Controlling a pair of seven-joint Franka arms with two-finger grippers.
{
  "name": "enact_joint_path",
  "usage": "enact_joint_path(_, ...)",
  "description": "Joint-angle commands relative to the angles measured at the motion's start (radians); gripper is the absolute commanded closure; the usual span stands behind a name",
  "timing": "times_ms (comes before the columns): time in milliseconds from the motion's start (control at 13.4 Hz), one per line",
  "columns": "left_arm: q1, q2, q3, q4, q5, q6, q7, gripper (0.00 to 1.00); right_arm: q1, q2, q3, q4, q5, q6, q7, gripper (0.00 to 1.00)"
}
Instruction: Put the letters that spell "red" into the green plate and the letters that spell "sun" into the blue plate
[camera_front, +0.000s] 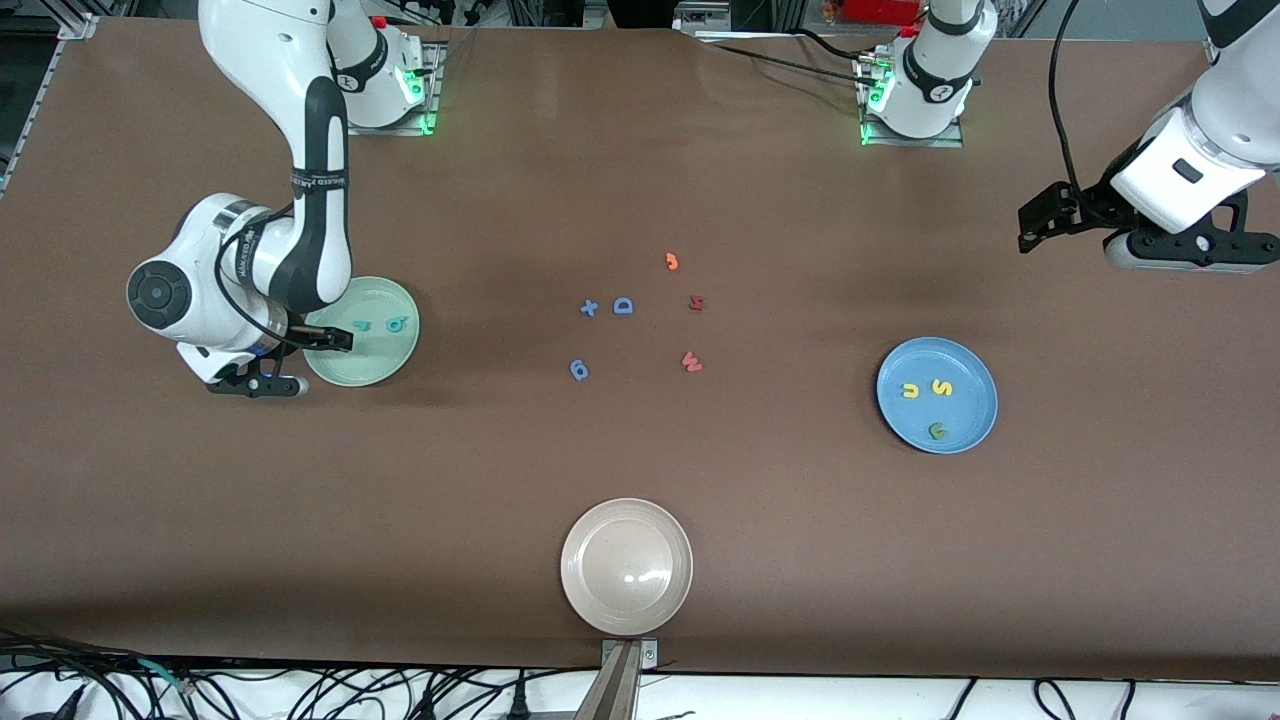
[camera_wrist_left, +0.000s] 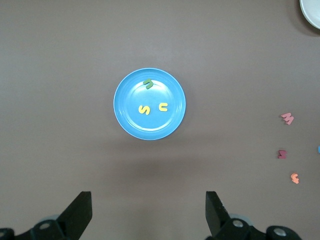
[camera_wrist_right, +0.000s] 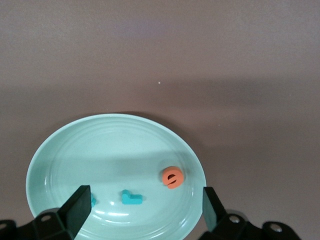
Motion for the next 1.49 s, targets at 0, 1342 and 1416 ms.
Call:
enact_joint_path(0, 0.005, 0.011, -0.003, 0.027, -0.029, -0.019, -0.002, 0.00, -0.009, -0.012, -0.006, 0.035, 0.008, -0.044, -0.015, 0.02)
enact_joint_path(1342, 0.005, 0.011, -0.003, 0.027, -0.029, -0.021, -0.002, 0.00, -0.340, -0.251, 0.320, 0.526, -0.281, -0.486, 0.354, 0.01)
enact_joint_path(1416, 0.005, 0.011, -0.003, 0.027, -0.029, -0.021, -0.002, 0.00, -0.433, -0.296, 0.442, 0.526, -0.358, -0.486, 0.396, 0.01)
